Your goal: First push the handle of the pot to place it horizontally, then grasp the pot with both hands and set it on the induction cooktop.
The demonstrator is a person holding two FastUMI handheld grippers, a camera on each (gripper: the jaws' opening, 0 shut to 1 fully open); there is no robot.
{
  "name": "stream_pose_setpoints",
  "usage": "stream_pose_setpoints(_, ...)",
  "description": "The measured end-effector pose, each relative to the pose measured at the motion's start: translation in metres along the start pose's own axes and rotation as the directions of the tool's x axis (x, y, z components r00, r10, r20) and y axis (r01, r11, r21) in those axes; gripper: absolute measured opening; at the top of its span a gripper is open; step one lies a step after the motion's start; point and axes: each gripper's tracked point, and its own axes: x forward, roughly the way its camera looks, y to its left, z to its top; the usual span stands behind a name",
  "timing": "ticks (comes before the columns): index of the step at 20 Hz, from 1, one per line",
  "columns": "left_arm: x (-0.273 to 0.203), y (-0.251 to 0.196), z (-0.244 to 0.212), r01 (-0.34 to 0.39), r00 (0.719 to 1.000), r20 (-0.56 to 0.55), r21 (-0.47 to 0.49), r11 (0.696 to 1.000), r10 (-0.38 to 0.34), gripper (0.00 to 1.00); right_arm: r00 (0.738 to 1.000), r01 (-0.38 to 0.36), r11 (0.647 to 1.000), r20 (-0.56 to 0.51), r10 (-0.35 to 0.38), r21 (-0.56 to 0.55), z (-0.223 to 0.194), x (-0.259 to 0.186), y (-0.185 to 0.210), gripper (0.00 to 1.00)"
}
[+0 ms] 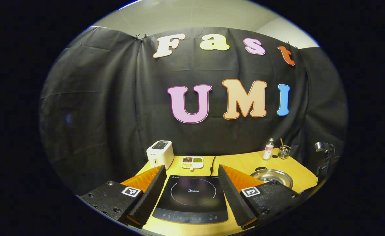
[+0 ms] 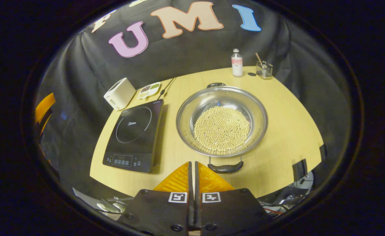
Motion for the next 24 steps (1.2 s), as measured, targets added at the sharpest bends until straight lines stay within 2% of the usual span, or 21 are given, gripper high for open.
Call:
stream_pose_setpoints(1, 0.001, 0.001, 0.000, -0.021, 1.000, -0.004, -0.002, 1.000, 0.021, 0.96, 1.000, -0.002, 1.000, -0.029, 0.002, -0.007, -0.001, 0.009, -0.004, 0.03)
stream_pose_setpoints(3, 0.004, 0.001, 0.001, -0.059, 0.998, -0.010, -0.001, 0.998, 0.059, 0.92, 0.996, -0.010, 1.000, -0.087, 0.009, -0.015, -0.007, 0.026, -0.009, 0.00)
stream_pose_setpoints(4, 0.007, 0.002, 0.001, -0.077, 0.997, -0.019, 0.002, 0.997, 0.077, 0.95, 0.992, -0.022, 1.000, -0.124, 0.020, -0.011, -0.012, 0.034, -0.011, 0.03)
stream_pose_setpoints(6, 0.013, 0.003, -0.001, -0.112, 0.993, -0.031, 0.002, 0.994, 0.112, 0.92, 0.980, -0.047, 0.999, -0.192, 0.045, -0.004, -0.020, 0.046, -0.011, 0.00)
stream_pose_setpoints(8, 0.020, 0.003, -0.003, -0.147, 0.988, -0.052, -0.005, 0.989, 0.147, 0.96, 0.965, -0.067, 0.998, -0.253, 0.063, -0.007, -0.027, 0.055, -0.012, 0.03)
stream_pose_setpoints(9, 0.023, 0.003, -0.006, -0.164, 0.984, -0.065, -0.008, 0.986, 0.163, 0.92, 0.958, -0.079, 0.997, -0.276, 0.077, 0.003, -0.029, 0.060, -0.011, 0.03)
stream_pose_setpoints(10, 0.027, 0.002, -0.007, -0.178, 0.982, -0.072, -0.010, 0.984, 0.177, 0.96, 0.951, -0.088, 0.996, -0.297, 0.088, 0.015, -0.031, 0.065, -0.011, 0.03)
stream_pose_setpoints(11, 0.029, 0.001, -0.006, -0.191, 0.979, -0.075, -0.010, 0.982, 0.189, 0.93, 0.945, -0.088, 0.996, -0.315, 0.089, 0.018, -0.033, 0.069, -0.013, 0.03)
stream_pose_setpoints(14, 0.039, -0.001, -0.003, -0.223, 0.972, -0.075, 0.013, 0.975, 0.223, 0.93, 0.932, -0.100, 0.995, -0.349, 0.101, 0.022, -0.036, 0.074, -0.015, 0.03)
stream_pose_setpoints(16, 0.043, -0.007, 0.001, -0.228, 0.971, -0.070, 0.032, 0.973, 0.230, 0.96, 0.929, -0.094, 0.996, -0.359, 0.087, -0.002, -0.037, 0.074, -0.022, 0.03)
stream_pose_setpoints(19, 0.047, -0.020, 0.003, -0.221, 0.972, -0.074, 0.027, 0.975, 0.222, 0.96, 0.925, -0.065, 0.997, -0.377, 0.049, -0.029, -0.040, 0.077, -0.039, 0.02)
stream_pose_setpoints(20, 0.048, -0.027, 0.003, -0.210, 0.975, -0.074, 0.022, 0.977, 0.211, 0.95, 0.926, -0.052, 0.998, -0.376, 0.038, -0.028, -0.039, 0.077, -0.046, 0.00)
stream_pose_setpoints(22, 0.051, -0.037, 0.002, -0.195, 0.977, -0.078, 0.022, 0.981, 0.196, 0.94, 0.929, -0.023, 1.000, -0.369, 0.018, -0.009, -0.032, 0.076, -0.064, 0.03)
stream_pose_setpoints(24, 0.055, -0.045, 0.003, -0.183, 0.980, -0.079, 0.017, 0.983, 0.184, 0.96, 0.929, 0.009, 1.000, -0.371, -0.004, 0.012, -0.030, 0.073, -0.083, 0.00)
